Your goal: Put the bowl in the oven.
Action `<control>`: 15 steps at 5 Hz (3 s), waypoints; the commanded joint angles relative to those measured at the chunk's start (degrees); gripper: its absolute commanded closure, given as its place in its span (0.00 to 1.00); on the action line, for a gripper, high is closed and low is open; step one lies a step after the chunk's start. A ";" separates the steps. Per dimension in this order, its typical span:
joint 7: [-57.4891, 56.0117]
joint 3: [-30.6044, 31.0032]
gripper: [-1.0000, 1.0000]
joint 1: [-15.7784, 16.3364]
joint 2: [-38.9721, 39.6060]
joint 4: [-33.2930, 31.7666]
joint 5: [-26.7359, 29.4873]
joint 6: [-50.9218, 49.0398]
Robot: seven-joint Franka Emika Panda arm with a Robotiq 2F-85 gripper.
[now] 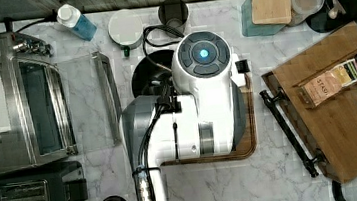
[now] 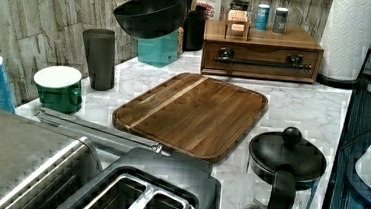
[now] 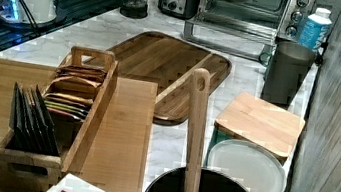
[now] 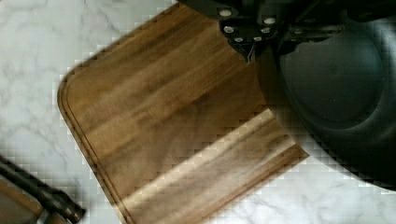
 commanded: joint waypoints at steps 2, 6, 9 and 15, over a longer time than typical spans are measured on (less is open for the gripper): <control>-37.02 4.51 1.00 3.57 7.51 8.54 2.23 7.67; -41.77 11.37 1.00 7.51 10.26 7.05 2.57 19.32; -33.54 12.57 1.00 12.76 20.13 17.26 -0.73 17.80; -35.74 18.77 1.00 15.45 30.99 25.02 11.99 18.39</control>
